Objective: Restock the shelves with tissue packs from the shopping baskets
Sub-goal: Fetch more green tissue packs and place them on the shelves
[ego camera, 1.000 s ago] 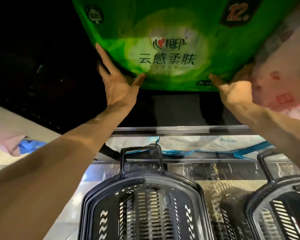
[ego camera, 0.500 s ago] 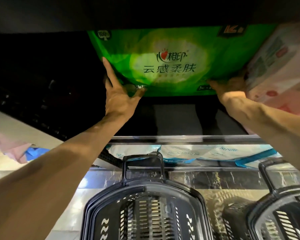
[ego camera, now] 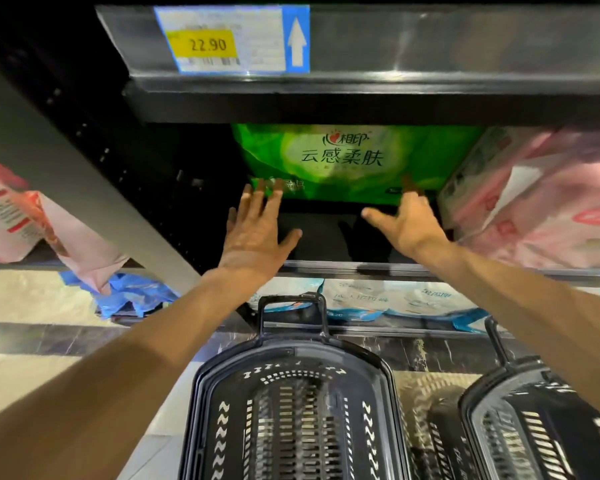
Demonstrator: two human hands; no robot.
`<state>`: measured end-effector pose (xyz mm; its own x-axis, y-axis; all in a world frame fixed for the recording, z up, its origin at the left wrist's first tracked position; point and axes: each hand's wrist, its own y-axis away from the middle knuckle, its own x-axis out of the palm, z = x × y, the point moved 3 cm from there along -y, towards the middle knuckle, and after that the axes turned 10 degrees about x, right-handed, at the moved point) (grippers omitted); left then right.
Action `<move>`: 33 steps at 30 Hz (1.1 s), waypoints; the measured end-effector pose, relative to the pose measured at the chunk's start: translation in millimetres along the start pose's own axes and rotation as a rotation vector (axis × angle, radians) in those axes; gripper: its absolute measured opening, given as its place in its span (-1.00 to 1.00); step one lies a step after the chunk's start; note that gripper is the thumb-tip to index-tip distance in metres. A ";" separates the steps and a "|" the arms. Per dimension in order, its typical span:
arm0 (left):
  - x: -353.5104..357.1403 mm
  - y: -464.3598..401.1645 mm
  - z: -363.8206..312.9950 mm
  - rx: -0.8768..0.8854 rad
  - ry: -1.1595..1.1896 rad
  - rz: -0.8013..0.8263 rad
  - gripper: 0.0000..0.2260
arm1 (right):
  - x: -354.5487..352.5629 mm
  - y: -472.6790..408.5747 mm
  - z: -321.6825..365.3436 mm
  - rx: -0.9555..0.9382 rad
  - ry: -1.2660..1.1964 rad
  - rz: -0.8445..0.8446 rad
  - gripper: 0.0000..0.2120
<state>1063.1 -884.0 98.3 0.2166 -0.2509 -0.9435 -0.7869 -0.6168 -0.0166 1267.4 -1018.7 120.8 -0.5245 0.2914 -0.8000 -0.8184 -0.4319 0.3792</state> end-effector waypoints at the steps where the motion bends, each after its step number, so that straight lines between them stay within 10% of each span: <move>1: -1.5 9.1 -2.5 0.012 -0.056 0.045 -0.28 | 2.8 10.8 -4.1 -0.109 0.111 -0.004 -0.26; 12: -79.1 146.7 -38.4 0.184 -0.219 0.122 -0.35 | -36.9 141.6 -4.9 -0.571 0.839 0.070 0.01; 33: -398.7 505.2 3.3 -0.380 -0.127 -0.039 -0.26 | -77.3 528.1 206.8 -1.140 0.857 0.154 0.23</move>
<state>577.2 -1093.1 464.9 0.1503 -0.1420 -0.9784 -0.5045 -0.8621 0.0476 827.2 -1092.7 479.0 0.0476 -0.2385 -0.9700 0.0792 -0.9671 0.2417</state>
